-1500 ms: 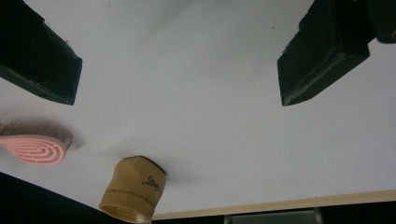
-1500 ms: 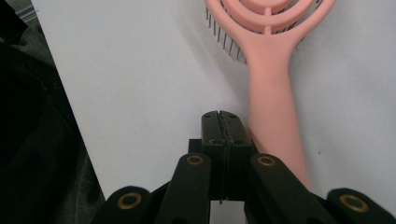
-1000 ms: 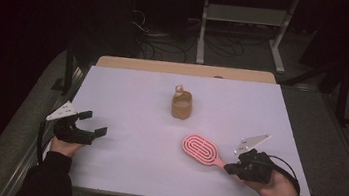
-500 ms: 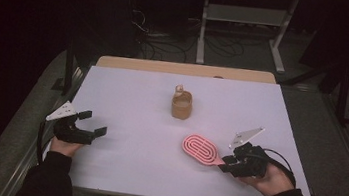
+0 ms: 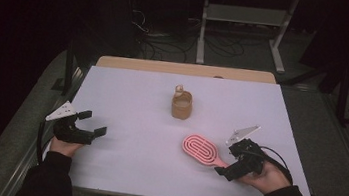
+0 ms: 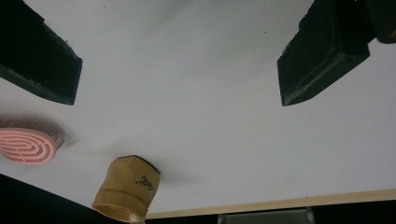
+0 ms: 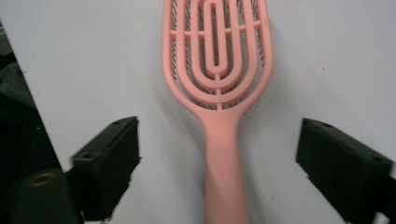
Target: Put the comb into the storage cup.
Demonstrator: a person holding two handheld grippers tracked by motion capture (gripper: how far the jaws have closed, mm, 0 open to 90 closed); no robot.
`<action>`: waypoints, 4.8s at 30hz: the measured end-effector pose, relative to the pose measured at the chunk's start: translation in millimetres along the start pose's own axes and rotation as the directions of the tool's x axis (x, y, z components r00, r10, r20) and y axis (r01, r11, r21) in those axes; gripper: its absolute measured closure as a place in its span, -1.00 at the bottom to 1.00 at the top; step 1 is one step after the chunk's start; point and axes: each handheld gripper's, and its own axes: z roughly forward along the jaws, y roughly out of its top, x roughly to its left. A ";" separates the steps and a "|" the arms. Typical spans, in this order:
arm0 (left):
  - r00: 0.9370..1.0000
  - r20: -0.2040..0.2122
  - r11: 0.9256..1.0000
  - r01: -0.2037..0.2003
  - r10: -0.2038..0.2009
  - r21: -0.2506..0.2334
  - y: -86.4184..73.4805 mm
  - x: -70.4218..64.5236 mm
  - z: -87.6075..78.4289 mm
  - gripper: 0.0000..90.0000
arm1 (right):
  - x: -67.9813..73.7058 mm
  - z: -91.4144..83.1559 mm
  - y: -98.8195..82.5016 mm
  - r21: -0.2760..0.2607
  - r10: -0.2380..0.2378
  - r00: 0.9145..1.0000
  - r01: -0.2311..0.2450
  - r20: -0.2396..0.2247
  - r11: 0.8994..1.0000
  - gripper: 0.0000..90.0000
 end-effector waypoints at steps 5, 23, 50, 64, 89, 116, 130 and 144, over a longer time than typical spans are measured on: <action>1.000 0.000 1.000 0.000 0.000 -0.002 0.0 -0.4 0.0 -1.00 | 0.0 5.2 -0.1 0.011 -0.004 1.000 0.004 0.000 1.000 -1.00; 1.000 0.001 1.000 -0.003 0.003 -0.006 0.7 -0.6 -0.7 -1.00 | 1.5 25.2 -4.6 0.061 -0.019 1.000 0.020 -0.013 0.998 -1.00; 1.000 0.006 1.000 -0.008 0.008 0.000 0.7 -1.2 0.8 -1.00 | -4.4 31.3 -6.2 0.087 -0.007 1.000 0.007 0.005 0.996 0.11; 1.000 0.002 1.000 -0.013 0.013 0.008 0.4 -1.6 1.6 -1.00 | -6.8 38.7 -2.0 0.115 -0.006 1.000 0.006 -0.004 0.993 0.48; 1.000 0.003 1.000 -0.013 0.013 0.004 0.5 -1.2 1.0 -1.00 | -13.5 10.5 1.1 -0.033 0.040 0.999 -0.039 0.026 0.999 0.52; 1.000 0.001 1.000 0.004 -0.004 0.000 -1.5 -2.5 -1.2 -1.00 | -16.5 -15.9 33.8 -0.133 -0.010 1.000 0.009 -0.006 0.991 0.51; 0.997 0.079 0.998 0.031 -0.026 -0.059 14.7 -14.9 -1.7 -1.00 | -24.4 -35.7 60.8 -0.188 -0.031 0.999 0.035 0.024 0.982 0.51; 0.996 0.090 0.998 -0.011 0.017 -0.067 42.0 -21.2 -6.2 -1.00 | -27.0 -45.8 93.6 -0.215 -0.086 0.996 0.091 0.035 0.972 0.52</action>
